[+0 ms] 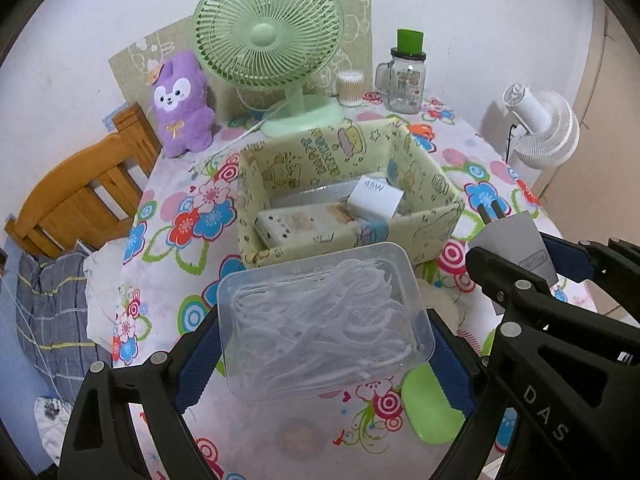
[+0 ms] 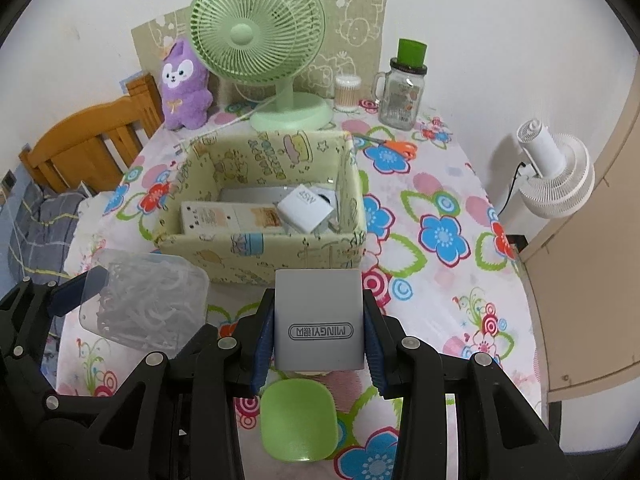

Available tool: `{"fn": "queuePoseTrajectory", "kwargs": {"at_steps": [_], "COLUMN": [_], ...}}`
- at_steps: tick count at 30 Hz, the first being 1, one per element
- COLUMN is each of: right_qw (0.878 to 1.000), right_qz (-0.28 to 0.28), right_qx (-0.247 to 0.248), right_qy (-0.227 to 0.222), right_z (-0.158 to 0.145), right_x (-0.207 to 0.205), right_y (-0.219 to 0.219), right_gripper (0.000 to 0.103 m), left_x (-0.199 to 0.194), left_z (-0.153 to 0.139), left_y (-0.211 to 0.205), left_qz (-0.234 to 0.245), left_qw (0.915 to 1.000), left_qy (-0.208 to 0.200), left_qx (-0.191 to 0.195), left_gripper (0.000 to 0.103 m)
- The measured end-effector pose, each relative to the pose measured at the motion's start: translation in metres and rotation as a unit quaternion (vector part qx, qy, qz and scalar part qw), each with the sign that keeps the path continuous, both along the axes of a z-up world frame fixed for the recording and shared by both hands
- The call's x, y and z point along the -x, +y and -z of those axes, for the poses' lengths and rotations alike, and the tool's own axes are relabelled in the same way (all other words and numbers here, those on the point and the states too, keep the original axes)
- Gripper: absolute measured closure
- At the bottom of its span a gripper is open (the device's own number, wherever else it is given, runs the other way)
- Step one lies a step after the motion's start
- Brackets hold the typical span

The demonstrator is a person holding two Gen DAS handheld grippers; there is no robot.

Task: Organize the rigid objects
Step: 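Carry the cable box in the left tool while the right tool carries the MINGYI charger to the box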

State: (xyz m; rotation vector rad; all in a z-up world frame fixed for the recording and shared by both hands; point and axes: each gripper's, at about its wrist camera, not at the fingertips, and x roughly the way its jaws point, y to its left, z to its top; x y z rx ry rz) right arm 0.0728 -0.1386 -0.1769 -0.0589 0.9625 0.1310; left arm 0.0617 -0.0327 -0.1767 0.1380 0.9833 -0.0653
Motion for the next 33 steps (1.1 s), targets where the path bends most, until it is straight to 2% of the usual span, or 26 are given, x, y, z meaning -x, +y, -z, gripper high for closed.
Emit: {"fn": "queuePoseTrajectory", "kwargs": {"at_steps": [10, 21, 33], "right_qw": [1.0, 0.999, 0.999], "right_qz": [-0.009, -0.028, -0.046], "right_qx": [-0.009, -0.011, -0.018], "right_qy": [-0.01, -0.019, -0.008], "right_z": [-0.016, -0.026, -0.016], "right_x": [-0.008, -0.038, -0.078], "right_y": [-0.004, -0.004, -0.002], "right_gripper": [0.06, 0.06, 0.06], "left_x": [-0.008, -0.032, -0.066], "left_z": [-0.016, -0.026, -0.02], "left_y": [-0.003, -0.004, -0.003], "left_qz": [-0.004, -0.016, -0.033], "left_qw": [0.9999, 0.9996, 0.9993], "left_qy": [-0.015, -0.025, -0.016], "left_qx": [0.001, -0.002, -0.009], "left_gripper": [0.009, 0.009, 0.009]}}
